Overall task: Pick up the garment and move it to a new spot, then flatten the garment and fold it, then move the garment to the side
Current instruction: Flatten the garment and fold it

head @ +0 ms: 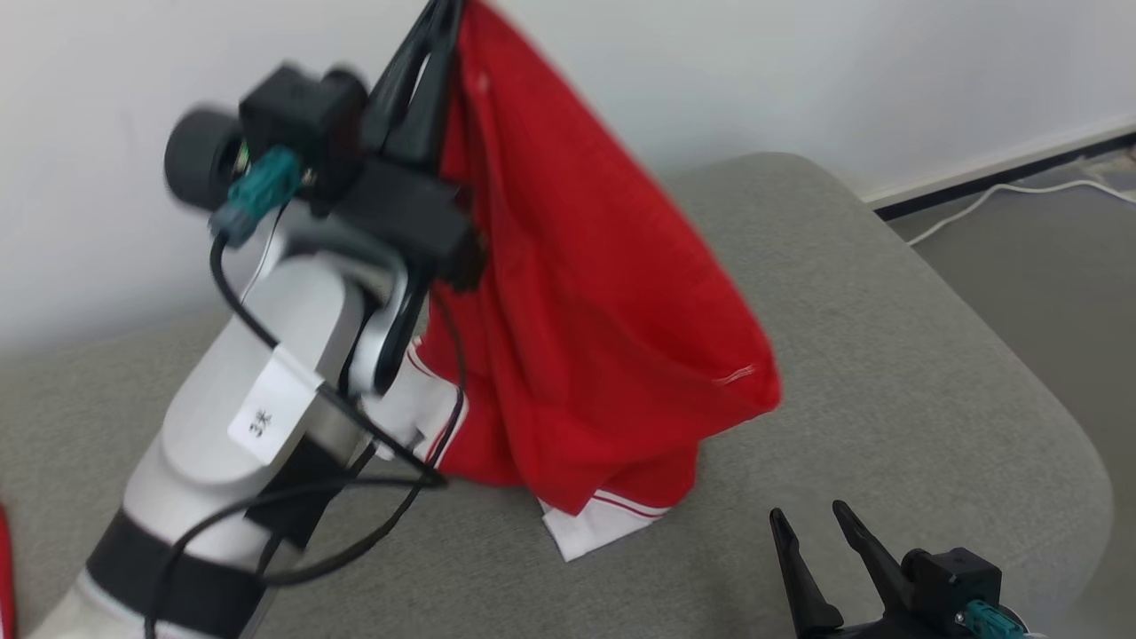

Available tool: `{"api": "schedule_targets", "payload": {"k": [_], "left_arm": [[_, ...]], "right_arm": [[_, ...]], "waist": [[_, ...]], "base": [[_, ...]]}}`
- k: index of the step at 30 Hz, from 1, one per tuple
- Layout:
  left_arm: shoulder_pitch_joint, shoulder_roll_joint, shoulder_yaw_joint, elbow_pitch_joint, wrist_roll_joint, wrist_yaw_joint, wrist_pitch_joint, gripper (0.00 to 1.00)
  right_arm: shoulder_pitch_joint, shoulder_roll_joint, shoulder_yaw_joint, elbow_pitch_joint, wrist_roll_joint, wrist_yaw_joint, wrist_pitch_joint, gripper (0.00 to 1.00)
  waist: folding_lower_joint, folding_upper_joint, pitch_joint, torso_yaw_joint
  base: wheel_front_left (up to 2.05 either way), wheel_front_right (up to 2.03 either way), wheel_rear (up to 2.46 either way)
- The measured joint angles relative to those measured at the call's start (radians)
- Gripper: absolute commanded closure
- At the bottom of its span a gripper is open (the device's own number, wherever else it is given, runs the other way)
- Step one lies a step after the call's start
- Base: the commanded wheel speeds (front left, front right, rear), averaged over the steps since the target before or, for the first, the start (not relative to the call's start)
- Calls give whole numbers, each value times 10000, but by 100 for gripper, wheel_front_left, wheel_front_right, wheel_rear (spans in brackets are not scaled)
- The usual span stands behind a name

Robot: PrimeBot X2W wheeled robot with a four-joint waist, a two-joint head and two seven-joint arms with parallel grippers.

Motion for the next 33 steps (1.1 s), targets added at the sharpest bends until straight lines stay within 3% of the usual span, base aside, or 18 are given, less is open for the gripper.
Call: {"api": "schedule_targets", "payload": {"k": [5,10,17,23,24,26,27,33], "left_arm": [[1753,894,309,648,-15,46,343,100],[3177,1781,1313,1647,-249,125,456,100],[4025,1747,3231,3110,-270,125,546,100],[4399,1593,4303,4121,-244,125,499,100],[4408,1565,4433,4247,-199,125,439,93],[4442,1565,4625,4433,-102,125,337,25],[4442,1549,4654,4510,-63,125,318,0],[4441,1193,4840,4594,359,125,-109,0]], "right_arm": [[30,-21,8,-184,0,0,2,0],[34,-81,23,-257,-2,0,13,0],[-52,-90,236,-299,-8,2,146,0],[-137,-84,420,-276,-50,21,282,0],[-199,-82,449,-272,-61,35,324,0],[-305,-84,466,-282,-92,61,366,0],[-300,-86,462,-284,-94,61,366,0],[-294,-94,408,-270,-94,59,401,0]], "waist": [[0,0,35,469],[0,0,106,983],[0,0,221,1570],[0,0,291,1629],[0,0,295,1605],[0,-1,308,1543],[0,-1,318,1516],[0,0,349,1416]], "base": [[0,0,0],[0,0,0],[0,0,0],[0,0,0],[0,0,0],[0,0,0],[0,0,0],[0,0,0]]}}
